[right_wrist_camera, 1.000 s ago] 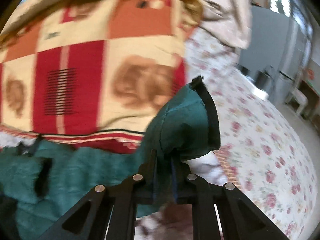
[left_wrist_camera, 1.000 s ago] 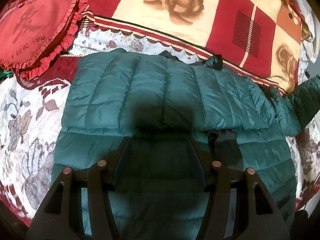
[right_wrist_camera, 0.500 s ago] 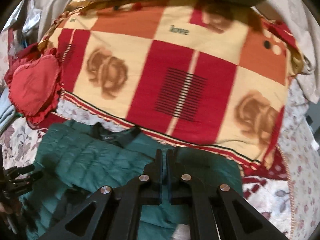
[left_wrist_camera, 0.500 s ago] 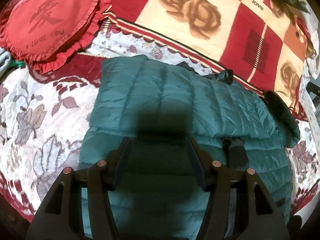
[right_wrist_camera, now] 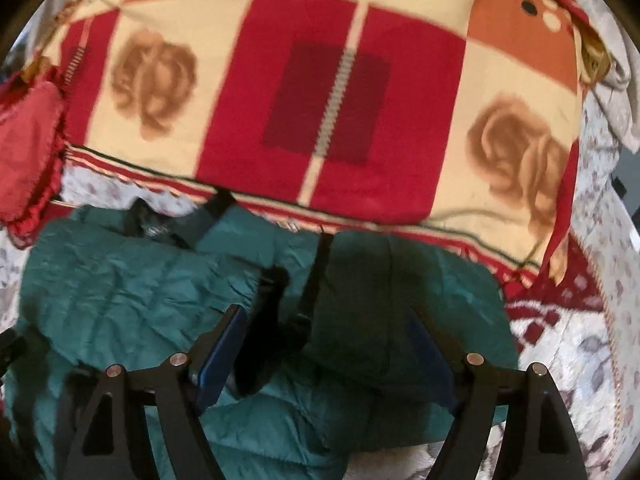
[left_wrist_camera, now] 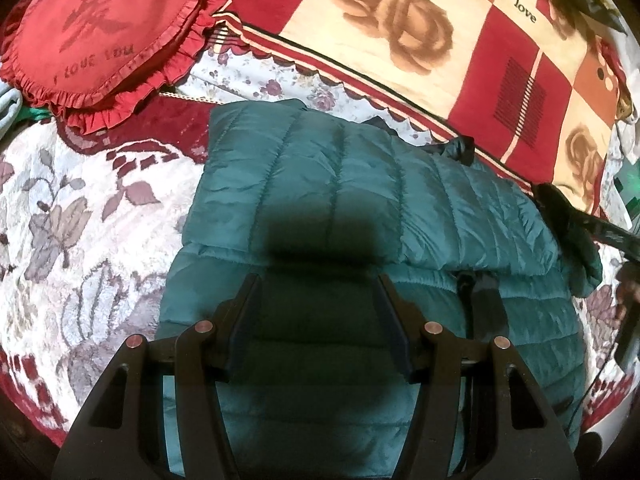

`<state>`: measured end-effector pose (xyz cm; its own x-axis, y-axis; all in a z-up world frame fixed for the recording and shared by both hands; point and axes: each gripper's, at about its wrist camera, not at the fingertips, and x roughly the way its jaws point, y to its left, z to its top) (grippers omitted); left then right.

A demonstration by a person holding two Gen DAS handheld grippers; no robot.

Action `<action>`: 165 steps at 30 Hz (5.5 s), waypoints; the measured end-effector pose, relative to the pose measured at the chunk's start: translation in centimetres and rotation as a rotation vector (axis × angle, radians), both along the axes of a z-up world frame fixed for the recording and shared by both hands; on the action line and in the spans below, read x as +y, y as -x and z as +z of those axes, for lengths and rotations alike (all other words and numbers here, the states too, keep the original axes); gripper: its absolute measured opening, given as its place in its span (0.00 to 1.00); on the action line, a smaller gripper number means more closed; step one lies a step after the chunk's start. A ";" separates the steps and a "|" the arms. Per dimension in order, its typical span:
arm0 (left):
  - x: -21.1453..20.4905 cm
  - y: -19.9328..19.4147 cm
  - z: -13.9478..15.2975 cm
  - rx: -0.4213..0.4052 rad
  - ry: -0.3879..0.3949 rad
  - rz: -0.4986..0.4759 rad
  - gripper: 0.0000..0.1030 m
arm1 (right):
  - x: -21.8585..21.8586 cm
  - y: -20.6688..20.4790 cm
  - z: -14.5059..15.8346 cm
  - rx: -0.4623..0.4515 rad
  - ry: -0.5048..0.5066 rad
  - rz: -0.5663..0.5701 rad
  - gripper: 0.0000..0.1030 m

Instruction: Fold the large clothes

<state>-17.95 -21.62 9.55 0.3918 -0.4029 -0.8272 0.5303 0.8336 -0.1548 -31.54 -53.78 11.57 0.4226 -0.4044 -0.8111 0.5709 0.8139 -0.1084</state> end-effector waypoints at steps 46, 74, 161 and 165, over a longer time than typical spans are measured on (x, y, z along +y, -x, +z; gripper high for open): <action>6.4 -4.0 1.5 0.019 0.093 0.120 0.55 | 18.7 -14.9 2.0 -0.226 -0.449 0.426 0.19; -3.0 -5.2 3.2 0.097 0.157 0.029 0.70 | 8.7 4.3 5.9 -0.362 -0.350 0.236 0.82; -4.7 -3.6 -2.4 -0.177 -0.103 -0.023 0.24 | 10.9 -8.3 -5.8 -0.177 -0.245 0.161 0.77; -5.0 -3.1 -2.6 -0.220 -0.126 -0.035 0.24 | 10.9 -8.3 -5.8 -0.175 -0.239 0.164 0.78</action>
<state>-14.86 -26.59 6.98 0.5553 -0.3183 -0.7683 0.5687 0.8194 0.0717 -23.21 -42.87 5.72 0.6077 -0.1264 -0.7841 0.4231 0.8870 0.1849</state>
